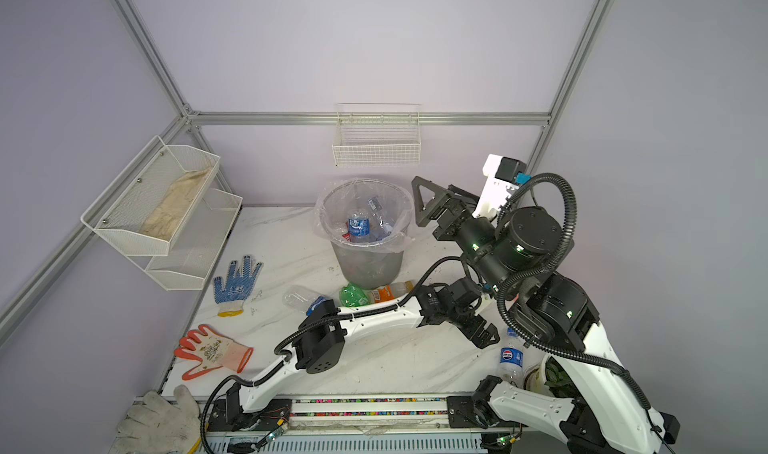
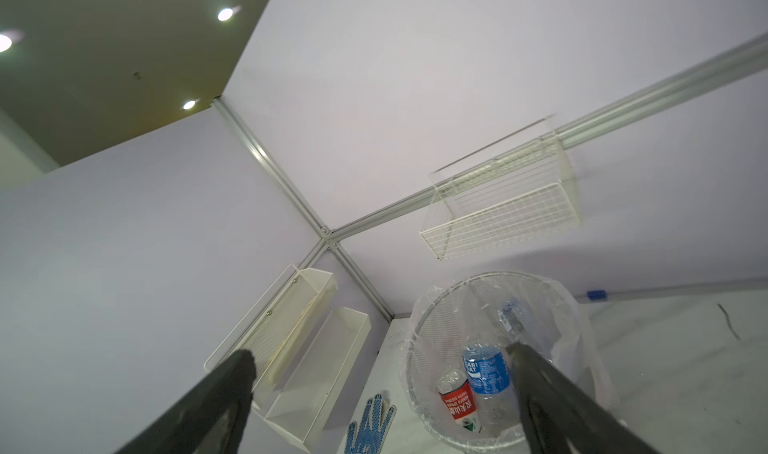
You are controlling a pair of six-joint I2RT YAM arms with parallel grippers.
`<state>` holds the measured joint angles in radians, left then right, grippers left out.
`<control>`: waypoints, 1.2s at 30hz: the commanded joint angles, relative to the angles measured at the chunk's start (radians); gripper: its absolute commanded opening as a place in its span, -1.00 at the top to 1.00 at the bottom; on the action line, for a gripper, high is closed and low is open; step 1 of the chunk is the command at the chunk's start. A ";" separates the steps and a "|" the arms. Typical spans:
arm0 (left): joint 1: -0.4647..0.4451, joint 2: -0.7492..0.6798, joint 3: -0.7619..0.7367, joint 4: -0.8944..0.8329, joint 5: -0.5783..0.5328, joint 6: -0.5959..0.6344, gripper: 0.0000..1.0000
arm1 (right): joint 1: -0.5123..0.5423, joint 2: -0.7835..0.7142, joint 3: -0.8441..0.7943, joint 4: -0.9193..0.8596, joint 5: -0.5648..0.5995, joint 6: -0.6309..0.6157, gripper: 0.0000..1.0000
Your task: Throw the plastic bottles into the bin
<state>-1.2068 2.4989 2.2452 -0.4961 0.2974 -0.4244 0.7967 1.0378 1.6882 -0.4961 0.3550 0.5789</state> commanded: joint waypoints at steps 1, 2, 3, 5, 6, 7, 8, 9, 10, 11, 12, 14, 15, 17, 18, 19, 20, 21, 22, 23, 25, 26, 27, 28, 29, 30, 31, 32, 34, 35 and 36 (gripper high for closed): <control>-0.008 0.016 0.134 -0.007 0.057 -0.041 -1.00 | -0.001 0.024 0.050 -0.327 0.332 0.251 -0.95; -0.009 0.012 0.123 -0.007 0.053 -0.048 -1.00 | -0.001 0.038 0.068 -0.417 0.385 0.294 -0.95; -0.010 -0.004 0.095 -0.007 0.037 -0.046 -1.00 | -0.001 0.052 0.078 -0.493 0.432 0.349 -0.95; -0.008 -0.064 0.009 0.015 0.001 -0.032 -0.99 | -0.001 0.063 0.065 -0.601 0.468 0.403 -0.95; -0.007 -0.108 -0.064 0.041 -0.015 -0.027 -1.00 | -0.001 0.063 0.046 -0.634 0.479 0.441 -0.95; -0.002 -0.147 -0.125 0.065 -0.025 -0.025 -1.00 | -0.001 0.063 0.026 -0.663 0.484 0.476 -0.95; 0.003 -0.192 -0.192 0.090 -0.040 -0.027 -1.00 | -0.001 0.063 -0.008 -0.666 0.484 0.484 -0.95; 0.010 -0.239 -0.263 0.112 -0.055 -0.031 -1.00 | -0.002 0.064 -0.049 -0.682 0.489 0.516 -0.95; 0.017 -0.280 -0.327 0.135 -0.069 -0.039 -1.00 | -0.003 0.064 -0.085 -0.692 0.500 0.550 -0.95; 0.025 -0.331 -0.404 0.166 -0.081 -0.051 -1.00 | -0.013 0.068 -0.125 -0.692 0.501 0.574 -0.95; 0.035 -0.383 -0.481 0.198 -0.094 -0.061 -1.00 | -0.034 0.076 -0.152 -0.689 0.494 0.591 -0.95; 0.048 -0.479 -0.611 0.248 -0.124 -0.075 -1.00 | -0.085 0.117 -0.175 -0.697 0.470 0.613 -0.95; 0.050 -0.525 -0.674 0.268 -0.140 -0.078 -1.00 | -0.119 0.145 -0.184 -0.705 0.451 0.623 -0.95; 0.054 -0.602 -0.764 0.292 -0.167 -0.080 -1.00 | -0.194 0.196 -0.197 -0.703 0.401 0.617 -0.95; 0.053 -0.636 -0.799 0.299 -0.181 -0.080 -1.00 | -0.237 0.228 -0.203 -0.683 0.364 0.580 -0.95; 0.053 -0.666 -0.831 0.305 -0.193 -0.080 -1.00 | -0.276 0.264 -0.207 -0.688 0.326 0.576 -0.95; 0.055 -0.691 -0.858 0.309 -0.205 -0.081 -1.00 | -0.308 0.293 -0.209 -0.700 0.296 0.585 -0.95; 0.055 -0.720 -0.889 0.318 -0.221 -0.082 -1.00 | -0.353 0.321 -0.221 -0.704 0.249 0.582 -0.95; 0.059 -0.748 -0.920 0.330 -0.232 -0.083 -1.00 | -0.399 0.330 -0.239 -0.706 0.196 0.579 -0.95; 0.062 -0.772 -0.944 0.343 -0.238 -0.086 -1.00 | -0.438 0.363 -0.258 -0.708 0.153 0.576 -0.94; 0.072 -0.822 -1.002 0.375 -0.250 -0.089 -1.00 | -0.489 0.372 -0.304 -0.747 0.113 0.635 -0.92; 0.076 -0.839 -1.024 0.384 -0.254 -0.089 -1.00 | -0.501 0.362 -0.334 -0.757 0.113 0.671 -0.90; 0.080 -0.860 -1.046 0.390 -0.260 -0.090 -1.00 | -0.516 0.343 -0.373 -0.761 0.109 0.715 -0.86; 0.083 -0.875 -1.065 0.393 -0.266 -0.090 -1.00 | -0.532 0.313 -0.412 -0.761 0.108 0.757 -0.83; 0.086 -0.884 -1.079 0.396 -0.268 -0.091 -1.00 | -0.543 0.290 -0.444 -0.759 0.110 0.790 -0.81; 0.088 -0.895 -1.091 0.396 -0.270 -0.091 -1.00 | -0.560 0.272 -0.477 -0.759 0.114 0.818 -0.81; 0.090 -0.905 -1.104 0.397 -0.270 -0.091 -1.00 | -0.582 0.261 -0.501 -0.757 0.119 0.832 -0.81; 0.092 -0.912 -1.113 0.399 -0.271 -0.091 -1.00 | -0.602 0.255 -0.520 -0.753 0.123 0.836 -0.81; 0.095 -0.924 -1.129 0.397 -0.274 -0.089 -1.00 | -0.672 0.250 -0.563 -0.741 0.125 0.838 -0.81; 0.097 -0.929 -1.136 0.397 -0.275 -0.089 -1.00 | -0.704 0.247 -0.585 -0.728 0.126 0.832 -0.81; 0.098 -0.933 -1.141 0.397 -0.277 -0.089 -1.00 | -0.746 0.242 -0.612 -0.709 0.124 0.822 -0.81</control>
<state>-1.1130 1.6062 1.1477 -0.1421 0.0376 -0.5056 0.1169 1.2861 1.1286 -1.1912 0.4774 1.3346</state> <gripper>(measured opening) 0.998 0.905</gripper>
